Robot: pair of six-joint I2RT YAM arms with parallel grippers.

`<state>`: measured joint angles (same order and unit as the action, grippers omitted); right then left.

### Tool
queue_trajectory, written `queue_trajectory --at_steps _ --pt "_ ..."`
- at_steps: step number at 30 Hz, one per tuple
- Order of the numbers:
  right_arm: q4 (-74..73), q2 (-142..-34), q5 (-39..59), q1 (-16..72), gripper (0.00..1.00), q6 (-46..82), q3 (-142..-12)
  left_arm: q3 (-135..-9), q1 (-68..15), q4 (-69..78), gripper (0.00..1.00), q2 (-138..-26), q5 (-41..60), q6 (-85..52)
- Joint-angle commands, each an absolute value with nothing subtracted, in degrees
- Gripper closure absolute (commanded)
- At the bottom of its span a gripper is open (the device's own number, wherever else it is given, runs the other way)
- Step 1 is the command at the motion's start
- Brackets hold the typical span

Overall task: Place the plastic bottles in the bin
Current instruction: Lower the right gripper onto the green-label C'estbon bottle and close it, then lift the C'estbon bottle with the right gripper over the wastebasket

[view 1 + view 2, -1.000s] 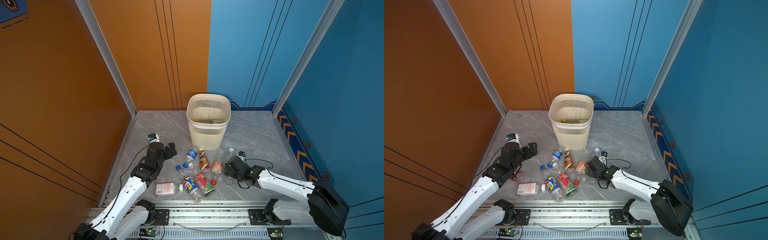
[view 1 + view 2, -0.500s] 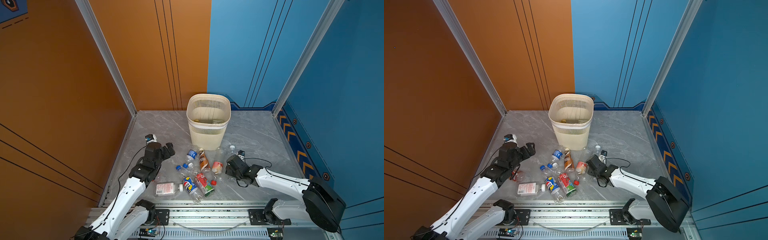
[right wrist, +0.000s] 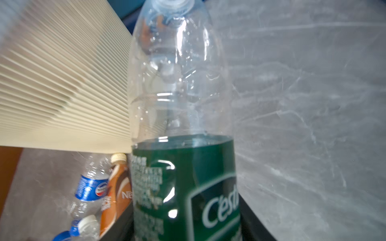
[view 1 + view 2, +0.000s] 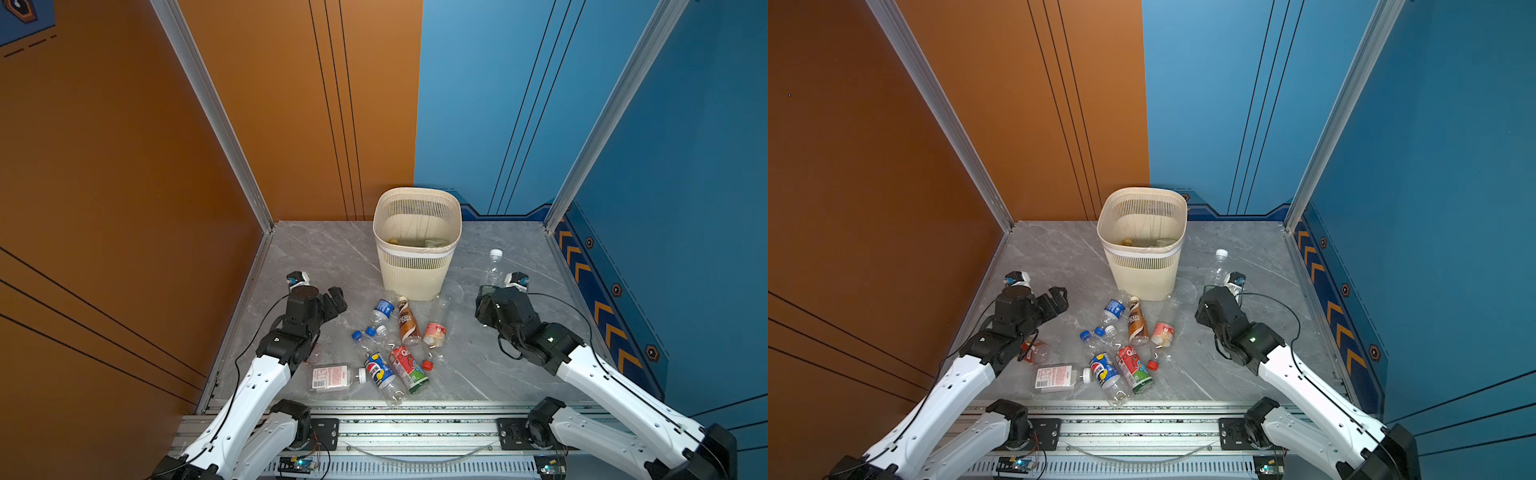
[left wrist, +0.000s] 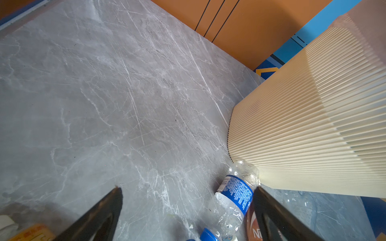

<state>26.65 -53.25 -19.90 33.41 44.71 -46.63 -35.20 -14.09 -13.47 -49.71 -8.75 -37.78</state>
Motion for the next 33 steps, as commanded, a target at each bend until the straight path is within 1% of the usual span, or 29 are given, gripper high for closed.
queue_trajectory --at_steps 1,6,11,16,21,33 --pt "28.09 -53.45 -20.41 31.37 0.43 34.98 -55.03 -33.96 -13.26 -13.99 0.02 -48.71 -6.86 -38.53" --pt "26.51 -62.12 -14.37 30.71 0.43 23.51 -70.22 -33.83 -12.4 -14.67 0.02 -48.46 -5.98 -39.57" --pt "27.35 -73.39 -5.63 30.32 0.43 17.42 -84.99 -33.33 -12.15 -15.79 0.02 -46.6 -6.58 -39.26" --pt "32.11 -85.16 1.35 30.37 0.44 10.86 -98.81 -32.95 -11.34 -17.05 0.02 -44.36 -6.67 -38.86" --pt "36.45 -93.55 1.93 30.06 0.44 4.23 -110.51 -32.89 -10.38 -17.51 0.02 -43.68 -5.89 -39.07" --pt "43.85 -105.01 2.56 30.38 0.44 -7.06 -121.77 -33.03 -9.54 -17.58 0.02 -44.18 -4.6 -39.48"
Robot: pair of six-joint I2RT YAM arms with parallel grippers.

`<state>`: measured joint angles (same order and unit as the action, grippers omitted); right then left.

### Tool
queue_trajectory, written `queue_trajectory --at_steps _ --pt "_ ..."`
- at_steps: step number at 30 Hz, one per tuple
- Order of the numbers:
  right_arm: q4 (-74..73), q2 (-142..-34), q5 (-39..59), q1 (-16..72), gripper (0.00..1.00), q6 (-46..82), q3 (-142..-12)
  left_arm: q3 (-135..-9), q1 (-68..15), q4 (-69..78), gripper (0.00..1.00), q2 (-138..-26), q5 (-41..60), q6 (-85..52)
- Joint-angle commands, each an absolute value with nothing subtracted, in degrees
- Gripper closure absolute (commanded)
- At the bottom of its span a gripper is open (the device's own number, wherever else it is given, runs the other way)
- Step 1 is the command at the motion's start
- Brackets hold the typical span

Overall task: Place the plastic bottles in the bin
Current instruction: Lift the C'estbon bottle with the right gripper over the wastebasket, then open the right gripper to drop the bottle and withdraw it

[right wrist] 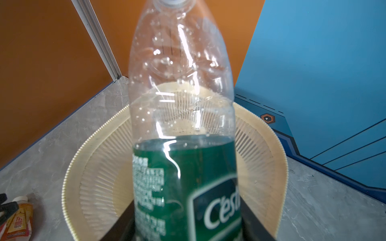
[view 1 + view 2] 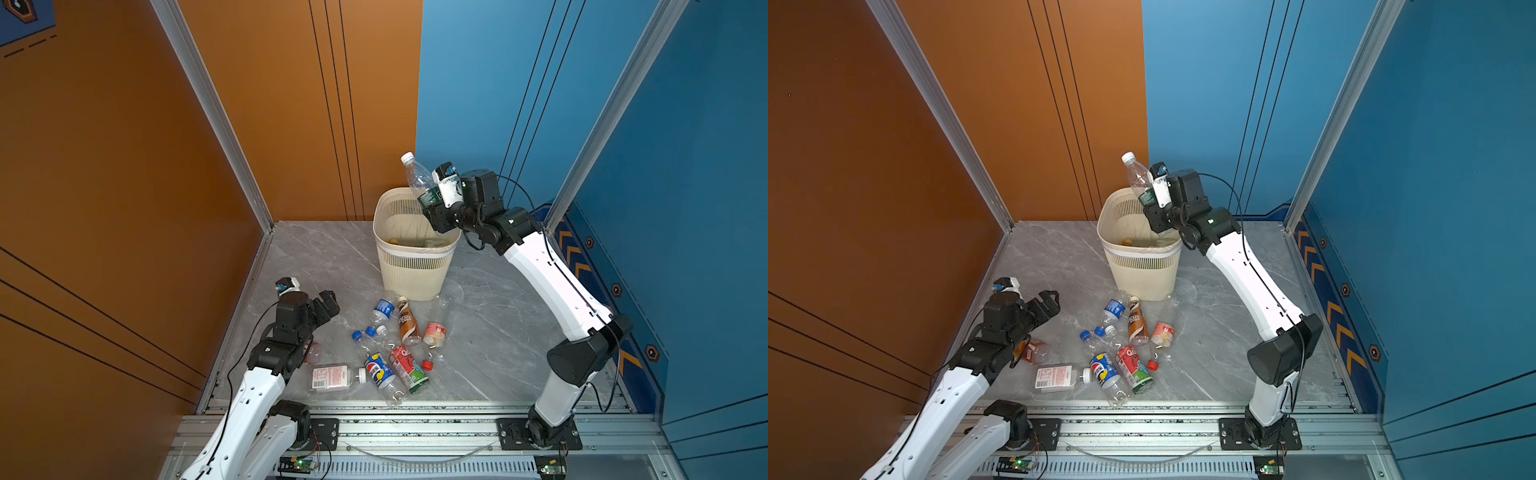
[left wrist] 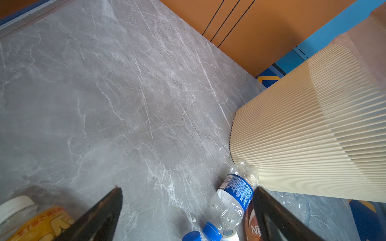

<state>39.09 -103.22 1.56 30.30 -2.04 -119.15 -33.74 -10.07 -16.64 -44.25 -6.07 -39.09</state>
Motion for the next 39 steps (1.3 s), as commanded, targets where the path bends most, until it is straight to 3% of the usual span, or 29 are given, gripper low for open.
queue_trajectory --at_steps 1,10,16,21,25,32,39 --pt "44.34 -105.44 2.38 30.48 0.44 -7.72 -122.18 -33.06 -9.51 -17.77 0.02 -44.27 -4.81 -39.49" --pt "48.03 -108.58 -0.32 31.68 0.42 -11.25 -125.1 -33.5 -9.15 -18.29 0.01 -44.65 -4.09 -40.43" --pt "46.75 -107.28 -4.32 31.82 0.06 -8.48 -125.2 -33.95 -8.97 -19.01 0.01 -44.81 -3.72 -41.12" --pt "39.95 -100.72 -7.8 31.71 0.0 -4.13 -120.32 -34.28 -9.0 -20.01 0.01 -45.16 -3.73 -41.11" --pt "31.16 -91.03 -9.9 31.42 0.0 1.25 -108.86 -33.98 -8.98 -19.93 0.0 -45.27 -3.12 -41.03" --pt "8.21 -66.69 -6.36 30.49 0.0 14.74 -68.79 -33.75 -8.96 -19.76 0.0 -45.97 -3.02 -40.69" --pt "8.95 -55.34 -11.03 29.91 0.0 25.5 -51.51 -35.65 -9.4 -18.85 0.03 -51.12 1.08 -37.97"
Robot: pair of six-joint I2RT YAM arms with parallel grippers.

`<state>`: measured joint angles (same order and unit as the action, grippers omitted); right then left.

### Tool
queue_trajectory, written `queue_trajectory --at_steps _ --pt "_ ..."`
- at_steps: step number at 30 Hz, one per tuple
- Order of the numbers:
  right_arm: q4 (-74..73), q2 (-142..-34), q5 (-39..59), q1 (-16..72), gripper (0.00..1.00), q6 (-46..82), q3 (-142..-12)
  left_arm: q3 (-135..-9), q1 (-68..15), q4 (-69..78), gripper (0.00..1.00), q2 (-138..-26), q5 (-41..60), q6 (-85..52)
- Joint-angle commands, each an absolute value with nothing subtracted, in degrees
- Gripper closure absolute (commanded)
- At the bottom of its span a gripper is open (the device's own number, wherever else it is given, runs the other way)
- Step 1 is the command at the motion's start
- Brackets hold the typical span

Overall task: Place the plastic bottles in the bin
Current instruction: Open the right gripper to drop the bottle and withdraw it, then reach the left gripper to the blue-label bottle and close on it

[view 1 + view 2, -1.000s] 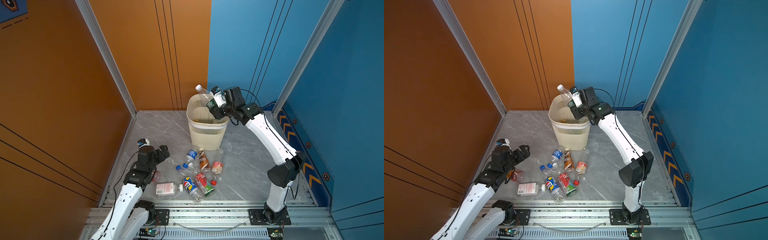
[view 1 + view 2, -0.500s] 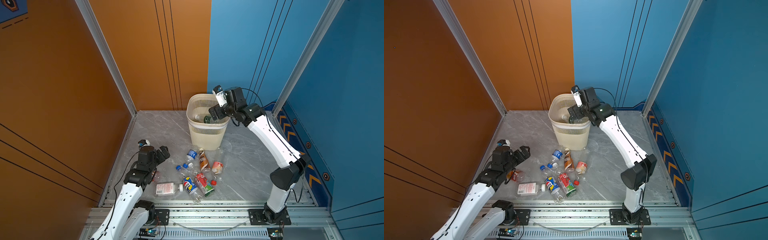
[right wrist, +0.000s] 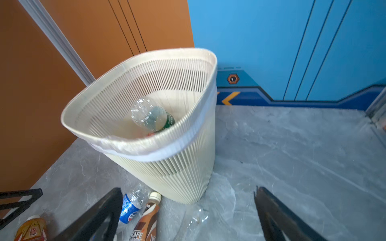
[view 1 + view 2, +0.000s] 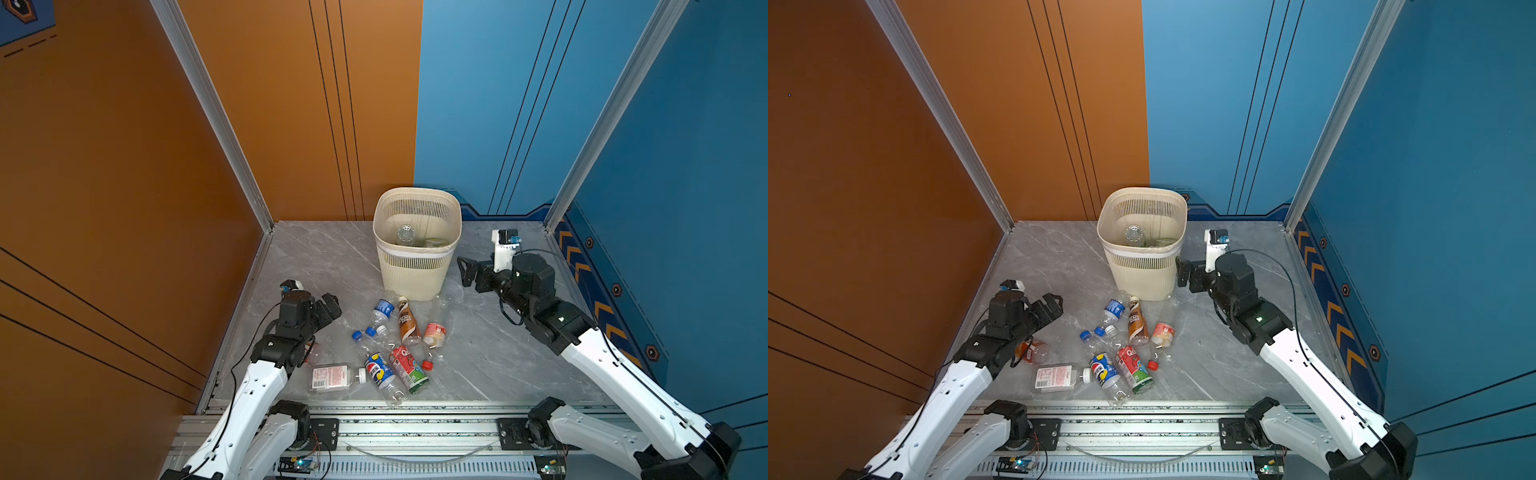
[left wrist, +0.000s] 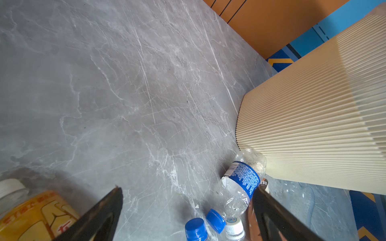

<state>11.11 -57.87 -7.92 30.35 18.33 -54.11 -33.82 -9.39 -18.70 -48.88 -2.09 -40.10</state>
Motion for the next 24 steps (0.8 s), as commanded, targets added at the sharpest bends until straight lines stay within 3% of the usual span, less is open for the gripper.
queue_trajectory --at_steps 1,13,24 --pt "10.86 -54.61 -11.8 29.73 0.0 26.33 -50.97 -36.49 -9.92 -19.2 0.04 -52.68 1.83 -37.17" --pt "16.37 -47.2 -15.07 26.09 0.0 32.79 -44.58 -46.83 -26.27 -21.07 0.07 -70.63 -6.12 -27.51" --pt "17.91 -43.09 -14.57 22.88 0.0 34.54 -42.3 -52.92 -31.99 -20.04 0.08 -85.27 -7.63 -23.51"
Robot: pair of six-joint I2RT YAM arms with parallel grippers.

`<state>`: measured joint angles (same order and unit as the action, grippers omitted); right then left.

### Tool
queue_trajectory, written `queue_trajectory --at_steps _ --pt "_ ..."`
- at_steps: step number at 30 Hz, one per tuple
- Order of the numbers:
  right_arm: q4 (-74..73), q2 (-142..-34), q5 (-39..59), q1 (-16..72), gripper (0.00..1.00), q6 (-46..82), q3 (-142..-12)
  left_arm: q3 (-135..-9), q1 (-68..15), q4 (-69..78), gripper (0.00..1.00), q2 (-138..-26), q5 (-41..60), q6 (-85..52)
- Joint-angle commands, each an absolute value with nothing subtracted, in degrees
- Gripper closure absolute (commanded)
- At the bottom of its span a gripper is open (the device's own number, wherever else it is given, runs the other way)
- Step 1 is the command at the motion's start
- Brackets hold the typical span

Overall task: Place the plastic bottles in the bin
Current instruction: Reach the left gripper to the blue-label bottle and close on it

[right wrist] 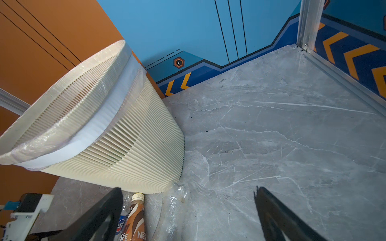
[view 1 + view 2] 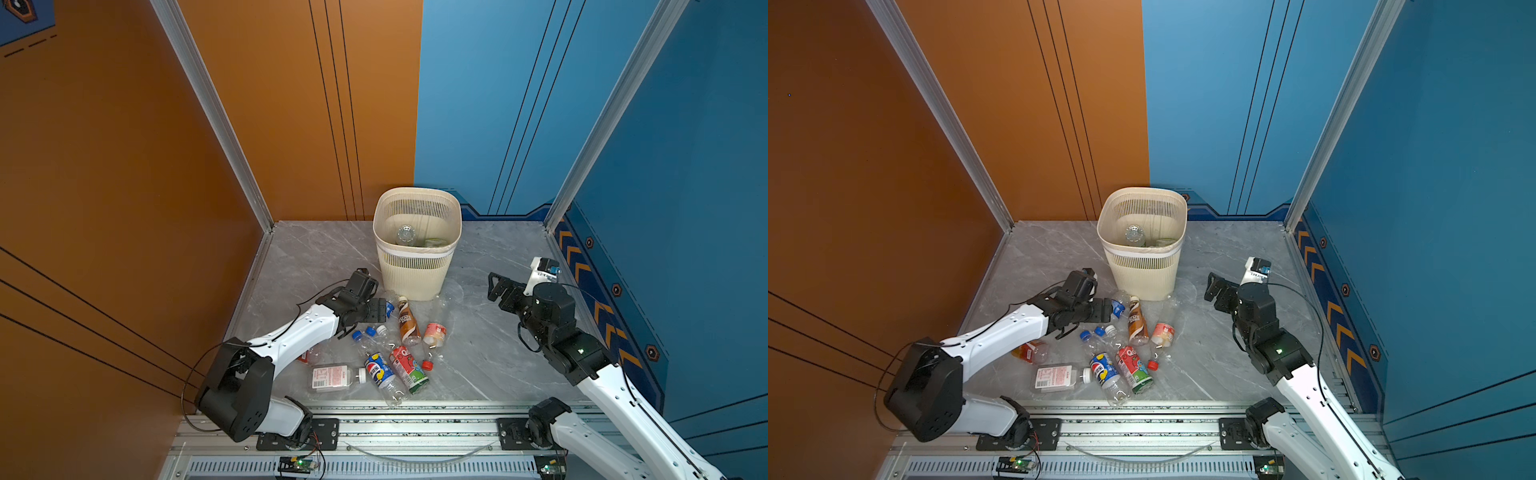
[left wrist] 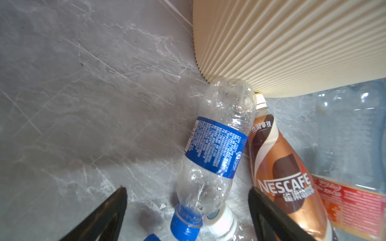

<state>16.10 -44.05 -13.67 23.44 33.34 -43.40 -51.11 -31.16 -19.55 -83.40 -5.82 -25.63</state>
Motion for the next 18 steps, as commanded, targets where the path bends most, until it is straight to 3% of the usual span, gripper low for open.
queue_trajectory --at_steps 1,18 --pt "17.86 -42.88 -14.49 22.62 0.0 34.75 -42.17 -53.64 -32.16 -19.99 0.08 -86.44 -7.97 -23.47" --pt "18.41 -41.44 -13.25 19.41 0.0 35.06 -41.58 -61.81 -32.17 -21.9 0.08 -100.11 -10.56 -22.76"
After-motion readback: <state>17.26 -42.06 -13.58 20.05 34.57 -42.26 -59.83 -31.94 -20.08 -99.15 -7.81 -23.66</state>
